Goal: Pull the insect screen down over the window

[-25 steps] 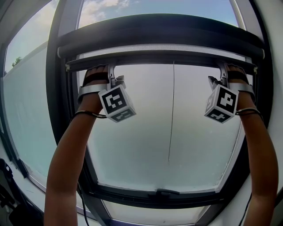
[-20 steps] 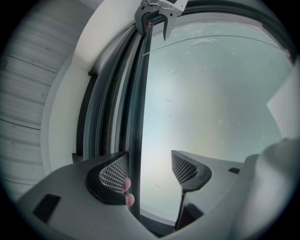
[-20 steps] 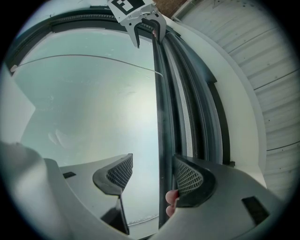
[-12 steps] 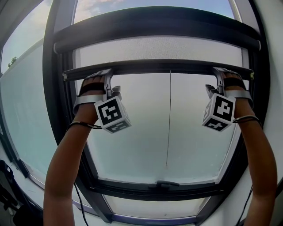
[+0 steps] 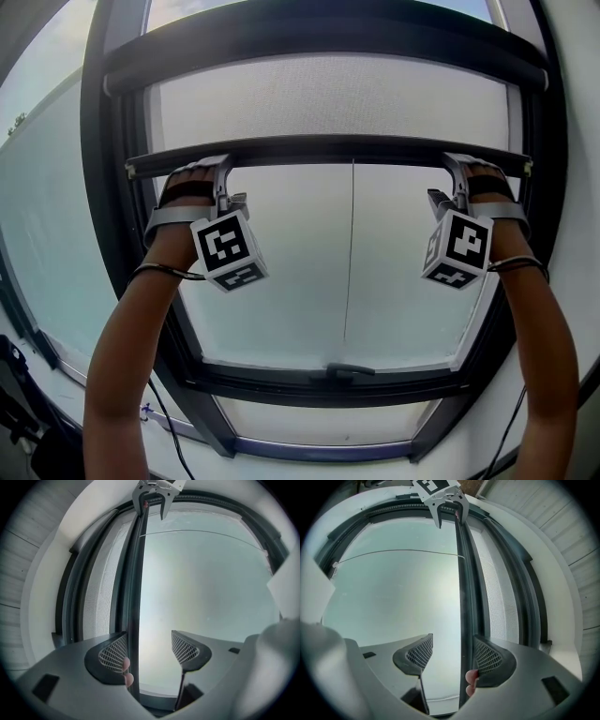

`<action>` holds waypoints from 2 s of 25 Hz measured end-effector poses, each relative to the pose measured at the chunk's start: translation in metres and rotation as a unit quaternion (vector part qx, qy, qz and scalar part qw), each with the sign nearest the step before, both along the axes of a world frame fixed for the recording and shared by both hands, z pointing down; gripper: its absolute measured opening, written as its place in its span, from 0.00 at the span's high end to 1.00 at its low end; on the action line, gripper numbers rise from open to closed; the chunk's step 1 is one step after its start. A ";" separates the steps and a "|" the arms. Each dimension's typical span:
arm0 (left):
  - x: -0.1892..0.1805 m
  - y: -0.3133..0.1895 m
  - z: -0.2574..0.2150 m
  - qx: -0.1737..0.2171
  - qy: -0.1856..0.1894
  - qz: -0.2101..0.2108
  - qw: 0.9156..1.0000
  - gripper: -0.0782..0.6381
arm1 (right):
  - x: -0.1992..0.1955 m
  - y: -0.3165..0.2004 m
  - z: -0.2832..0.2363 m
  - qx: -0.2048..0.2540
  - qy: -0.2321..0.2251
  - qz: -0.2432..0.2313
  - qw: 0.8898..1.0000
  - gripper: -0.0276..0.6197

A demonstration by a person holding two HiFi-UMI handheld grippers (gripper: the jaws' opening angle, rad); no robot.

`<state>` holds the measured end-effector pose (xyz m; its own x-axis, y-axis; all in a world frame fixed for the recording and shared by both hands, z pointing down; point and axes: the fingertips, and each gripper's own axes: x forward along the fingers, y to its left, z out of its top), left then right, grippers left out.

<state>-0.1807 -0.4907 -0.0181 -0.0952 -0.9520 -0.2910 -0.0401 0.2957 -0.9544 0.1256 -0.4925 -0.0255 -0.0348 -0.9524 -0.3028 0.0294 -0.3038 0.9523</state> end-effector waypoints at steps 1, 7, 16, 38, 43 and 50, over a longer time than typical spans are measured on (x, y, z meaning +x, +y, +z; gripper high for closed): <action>0.001 0.000 0.006 -0.005 0.000 0.000 1.000 0.50 | 0.001 0.000 0.006 -0.002 0.003 0.002 1.000 0.57; 0.000 0.001 0.040 -0.022 0.005 -0.001 1.000 0.50 | 0.001 0.001 0.038 -0.015 0.010 -0.003 1.000 0.57; 0.007 0.005 0.121 -0.075 0.004 0.019 0.997 0.50 | 0.005 0.005 0.120 -0.072 0.019 0.000 0.997 0.57; 0.005 0.015 0.160 -0.164 0.009 0.018 0.986 0.50 | 0.001 0.009 0.157 -0.144 -0.003 -0.004 0.990 0.57; 0.008 0.019 0.164 -0.191 0.024 0.028 0.981 0.50 | 0.001 0.015 0.162 -0.182 -0.014 -0.008 0.983 0.57; 0.007 0.024 0.196 -0.232 0.003 0.016 0.973 0.52 | 0.003 0.020 0.194 -0.220 0.006 0.007 0.975 0.57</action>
<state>-0.1742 -0.4662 0.1775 -0.0644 -0.9830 0.1717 -0.0488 -0.1688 -0.9844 0.1286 -0.4728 0.1687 -0.0223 -0.9904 0.1365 0.0429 0.1354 0.9899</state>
